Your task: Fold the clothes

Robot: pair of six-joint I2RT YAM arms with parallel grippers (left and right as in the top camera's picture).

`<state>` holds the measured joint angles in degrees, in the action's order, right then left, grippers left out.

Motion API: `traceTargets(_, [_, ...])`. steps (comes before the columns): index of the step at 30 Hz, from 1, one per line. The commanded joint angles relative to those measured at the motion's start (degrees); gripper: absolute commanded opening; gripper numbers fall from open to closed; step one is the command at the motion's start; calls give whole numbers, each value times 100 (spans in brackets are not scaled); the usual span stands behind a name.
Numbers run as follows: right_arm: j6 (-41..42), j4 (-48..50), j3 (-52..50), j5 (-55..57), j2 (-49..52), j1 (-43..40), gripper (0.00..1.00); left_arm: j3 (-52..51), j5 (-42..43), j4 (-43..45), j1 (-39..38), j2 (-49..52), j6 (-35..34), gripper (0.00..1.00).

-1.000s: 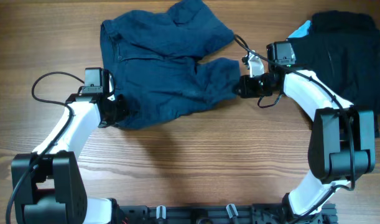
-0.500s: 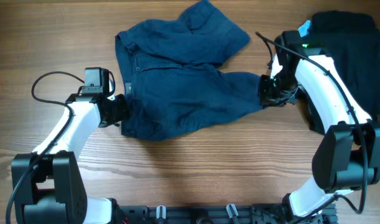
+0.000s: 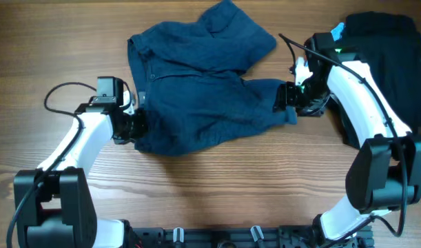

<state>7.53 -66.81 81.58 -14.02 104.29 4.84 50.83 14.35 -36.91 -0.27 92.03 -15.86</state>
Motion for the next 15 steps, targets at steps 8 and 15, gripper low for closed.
traceTargets(8, [214, 1381, -669, -411, -57, 697, 4, -37, 254, 184, -413, -20, 518, 4])
traceTargets(15, [400, 1969, -988, -411, 46, 1209, 4, -326, 251, 704, -413, -11, 514, 4])
